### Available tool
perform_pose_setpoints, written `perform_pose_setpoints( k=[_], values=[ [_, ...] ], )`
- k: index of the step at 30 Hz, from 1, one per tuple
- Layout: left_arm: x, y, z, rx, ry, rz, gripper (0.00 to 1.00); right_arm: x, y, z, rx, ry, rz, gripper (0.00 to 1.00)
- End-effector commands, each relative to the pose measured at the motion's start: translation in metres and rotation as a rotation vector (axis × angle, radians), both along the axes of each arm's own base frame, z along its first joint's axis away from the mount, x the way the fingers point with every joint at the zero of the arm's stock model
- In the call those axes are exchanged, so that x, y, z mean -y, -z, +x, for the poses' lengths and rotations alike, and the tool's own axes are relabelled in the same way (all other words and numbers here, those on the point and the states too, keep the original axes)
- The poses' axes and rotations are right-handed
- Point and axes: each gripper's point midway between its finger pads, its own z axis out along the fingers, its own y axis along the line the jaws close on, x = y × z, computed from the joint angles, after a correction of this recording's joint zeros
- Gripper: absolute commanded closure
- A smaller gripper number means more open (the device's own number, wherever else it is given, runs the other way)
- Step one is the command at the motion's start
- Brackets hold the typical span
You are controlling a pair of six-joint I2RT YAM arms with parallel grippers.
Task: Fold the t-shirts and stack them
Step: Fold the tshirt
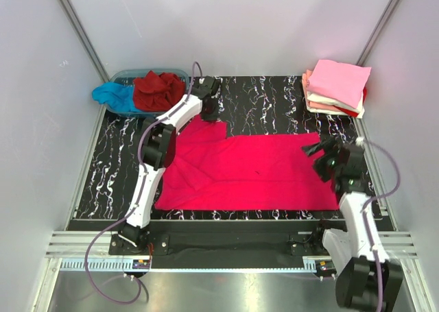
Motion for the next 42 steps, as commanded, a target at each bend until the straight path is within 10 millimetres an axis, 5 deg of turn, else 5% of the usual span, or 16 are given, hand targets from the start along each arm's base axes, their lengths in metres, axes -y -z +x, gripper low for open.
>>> perform_pose_setpoints(
  k=[1, 3, 8, 14, 16, 29, 42],
  values=[
    [-0.015, -0.028, -0.023, -0.025, -0.005, 0.022, 1.00, 0.051, -0.037, 0.026, -0.093, 0.140, -0.226, 0.05],
    [-0.017, -0.031, -0.030, -0.032, -0.005, 0.015, 1.00, 0.068, -0.042, 0.053, -0.178, 0.167, -0.281, 0.09],
    [-0.018, -0.054, -0.043, -0.006, 0.006, -0.021, 1.00, 0.091, -0.010, 0.104, -0.436, 0.118, -0.353, 0.17],
    [-0.025, -0.072, -0.058, 0.012, 0.038, -0.030, 1.00, 0.104, 0.008, 0.152, -0.470, 0.088, -0.362, 0.38],
    [-0.027, -0.072, -0.060, 0.007, 0.047, -0.028, 1.00, 0.107, 0.031, 0.161, -0.525, 0.072, -0.365, 0.42],
    [-0.028, -0.072, -0.061, 0.004, 0.040, -0.032, 1.00, 0.109, 0.084, 0.176, -0.604, 0.031, -0.364, 0.47],
    [-0.031, -0.067, -0.064, -0.012, 0.026, -0.032, 1.00, 0.104, 0.096, 0.184, -0.592, 0.012, -0.333, 0.52]
  ],
)
